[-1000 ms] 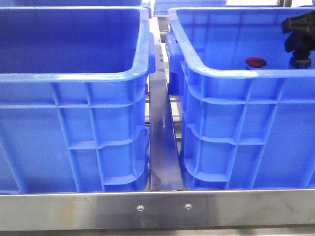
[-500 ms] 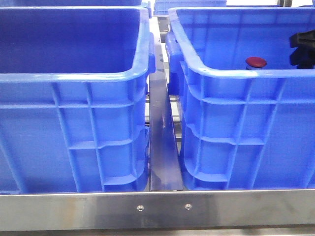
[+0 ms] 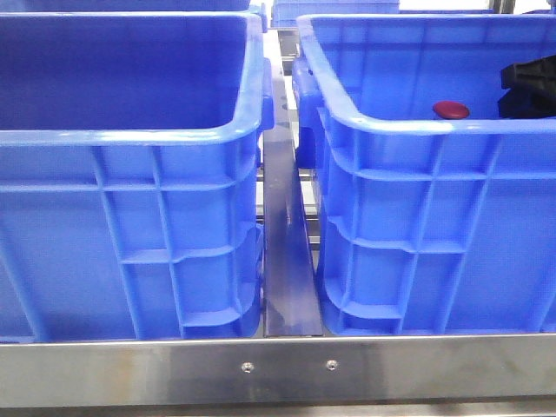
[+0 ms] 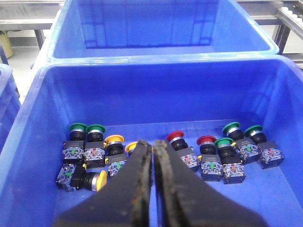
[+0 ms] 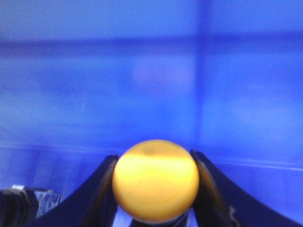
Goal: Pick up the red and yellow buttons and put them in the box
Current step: 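Carry the yellow button with the right gripper into the crate, then set the yellow button beside the red one and open right gripper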
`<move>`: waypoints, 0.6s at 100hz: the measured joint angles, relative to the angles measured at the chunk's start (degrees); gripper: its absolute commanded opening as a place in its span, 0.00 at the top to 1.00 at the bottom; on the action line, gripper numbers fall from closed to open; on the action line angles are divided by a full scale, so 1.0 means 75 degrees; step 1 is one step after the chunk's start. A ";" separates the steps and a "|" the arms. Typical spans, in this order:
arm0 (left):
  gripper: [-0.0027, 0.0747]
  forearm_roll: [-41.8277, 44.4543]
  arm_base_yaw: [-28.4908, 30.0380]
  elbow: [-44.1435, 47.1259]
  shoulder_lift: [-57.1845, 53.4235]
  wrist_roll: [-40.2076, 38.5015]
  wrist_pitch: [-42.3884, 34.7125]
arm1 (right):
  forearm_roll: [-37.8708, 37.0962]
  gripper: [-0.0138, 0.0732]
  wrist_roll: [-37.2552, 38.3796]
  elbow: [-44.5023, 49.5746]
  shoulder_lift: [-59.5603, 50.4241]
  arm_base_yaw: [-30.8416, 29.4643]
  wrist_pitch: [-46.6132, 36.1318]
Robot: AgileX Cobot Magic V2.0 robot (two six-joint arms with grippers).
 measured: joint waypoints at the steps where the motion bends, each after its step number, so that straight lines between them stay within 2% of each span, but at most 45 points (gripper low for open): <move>1: 0.99 0.0000 0.0000 0.0000 0.0000 0.0000 0.0000 | 0.0000 0.65 0.0000 0.0000 0.0000 0.0000 0.0001; 16: 0.99 0.0000 0.0000 0.0000 0.0000 0.0000 0.0000 | 0.0040 0.61 -0.0018 0.0033 0.0000 0.0000 0.0033; 33: 0.99 0.0000 0.0000 0.0000 0.0000 0.0000 0.0000 | 0.0033 0.41 -0.0021 0.0050 0.0000 0.0000 0.0056; 43: 0.99 0.0000 0.0000 0.0000 0.0000 0.0000 0.0000 | 0.0033 0.32 -0.0021 0.0080 0.0000 0.0000 0.0069; 60: 0.99 0.0000 0.0000 0.0000 0.0000 0.0000 0.0000 | 0.0017 0.30 0.0012 0.0121 -0.0101 0.0000 0.0069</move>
